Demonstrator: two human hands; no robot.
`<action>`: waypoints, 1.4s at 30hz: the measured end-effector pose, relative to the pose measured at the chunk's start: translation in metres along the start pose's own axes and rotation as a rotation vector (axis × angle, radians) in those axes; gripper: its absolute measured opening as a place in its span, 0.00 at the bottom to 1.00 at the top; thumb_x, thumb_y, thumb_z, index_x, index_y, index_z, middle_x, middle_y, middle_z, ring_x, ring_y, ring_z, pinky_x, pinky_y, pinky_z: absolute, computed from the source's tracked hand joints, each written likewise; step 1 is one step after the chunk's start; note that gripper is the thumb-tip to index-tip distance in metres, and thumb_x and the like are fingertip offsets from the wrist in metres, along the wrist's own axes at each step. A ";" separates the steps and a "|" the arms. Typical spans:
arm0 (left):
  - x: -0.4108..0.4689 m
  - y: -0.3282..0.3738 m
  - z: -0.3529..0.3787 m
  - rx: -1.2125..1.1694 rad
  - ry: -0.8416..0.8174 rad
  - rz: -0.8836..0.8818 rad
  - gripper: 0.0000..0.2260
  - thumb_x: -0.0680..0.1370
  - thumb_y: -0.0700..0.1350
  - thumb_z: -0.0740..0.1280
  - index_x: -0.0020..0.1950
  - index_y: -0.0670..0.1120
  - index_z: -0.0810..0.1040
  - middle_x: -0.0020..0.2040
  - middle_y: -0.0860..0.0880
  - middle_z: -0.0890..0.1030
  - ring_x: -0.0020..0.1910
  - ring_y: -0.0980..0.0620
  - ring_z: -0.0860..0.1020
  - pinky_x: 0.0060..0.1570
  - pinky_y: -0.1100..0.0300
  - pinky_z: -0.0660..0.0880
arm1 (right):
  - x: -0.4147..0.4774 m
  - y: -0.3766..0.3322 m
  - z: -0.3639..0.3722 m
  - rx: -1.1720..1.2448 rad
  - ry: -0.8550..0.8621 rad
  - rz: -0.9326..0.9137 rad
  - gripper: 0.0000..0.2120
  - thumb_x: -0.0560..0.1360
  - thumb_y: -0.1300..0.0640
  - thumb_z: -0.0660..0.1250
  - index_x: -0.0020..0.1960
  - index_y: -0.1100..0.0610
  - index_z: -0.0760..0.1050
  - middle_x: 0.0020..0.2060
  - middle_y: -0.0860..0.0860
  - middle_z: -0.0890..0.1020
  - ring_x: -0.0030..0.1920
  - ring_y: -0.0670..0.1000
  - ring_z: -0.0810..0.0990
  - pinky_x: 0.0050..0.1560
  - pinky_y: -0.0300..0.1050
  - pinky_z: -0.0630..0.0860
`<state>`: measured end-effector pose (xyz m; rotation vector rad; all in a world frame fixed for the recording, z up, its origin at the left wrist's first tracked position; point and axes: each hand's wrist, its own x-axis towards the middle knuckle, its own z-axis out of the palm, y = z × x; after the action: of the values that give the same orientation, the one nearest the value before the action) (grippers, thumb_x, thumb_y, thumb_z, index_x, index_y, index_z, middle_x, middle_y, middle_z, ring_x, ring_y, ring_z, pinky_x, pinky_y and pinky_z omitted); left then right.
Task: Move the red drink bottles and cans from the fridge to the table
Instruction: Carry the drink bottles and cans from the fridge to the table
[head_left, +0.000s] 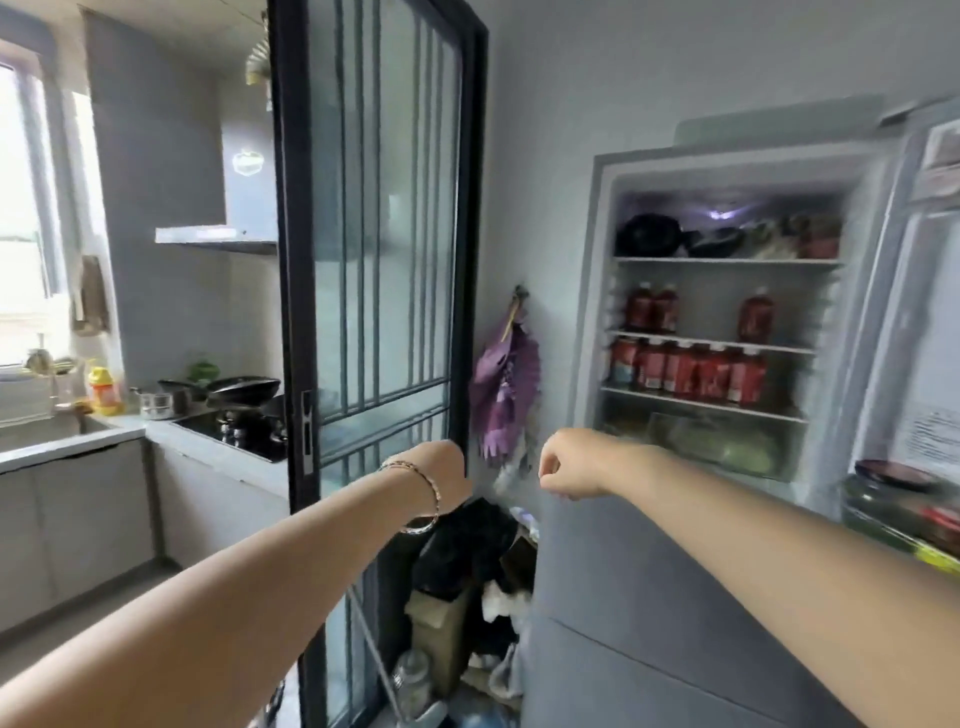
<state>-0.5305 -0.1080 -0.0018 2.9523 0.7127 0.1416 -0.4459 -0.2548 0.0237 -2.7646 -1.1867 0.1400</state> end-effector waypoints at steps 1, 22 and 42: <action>0.027 0.010 -0.001 0.006 -0.001 0.037 0.16 0.79 0.49 0.59 0.58 0.41 0.77 0.58 0.43 0.79 0.58 0.44 0.77 0.52 0.58 0.72 | 0.017 0.015 -0.006 0.007 0.019 0.032 0.11 0.72 0.63 0.58 0.45 0.63 0.79 0.38 0.59 0.82 0.35 0.52 0.75 0.33 0.40 0.69; 0.445 0.297 -0.026 -0.245 0.284 0.506 0.09 0.78 0.44 0.57 0.45 0.45 0.76 0.46 0.46 0.81 0.46 0.45 0.80 0.47 0.55 0.78 | 0.252 0.377 -0.143 -0.062 0.382 0.418 0.09 0.75 0.58 0.62 0.48 0.52 0.81 0.51 0.50 0.83 0.51 0.53 0.80 0.55 0.52 0.78; 0.775 0.438 -0.050 -0.548 0.416 0.397 0.27 0.76 0.50 0.63 0.72 0.44 0.60 0.75 0.42 0.55 0.70 0.40 0.63 0.67 0.46 0.66 | 0.488 0.559 -0.213 0.152 0.496 0.524 0.28 0.75 0.55 0.67 0.73 0.59 0.63 0.69 0.56 0.70 0.67 0.55 0.71 0.65 0.43 0.69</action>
<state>0.3467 -0.1362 0.1521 2.4969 0.0715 0.8489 0.3179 -0.2993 0.1310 -2.6707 -0.3140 -0.3692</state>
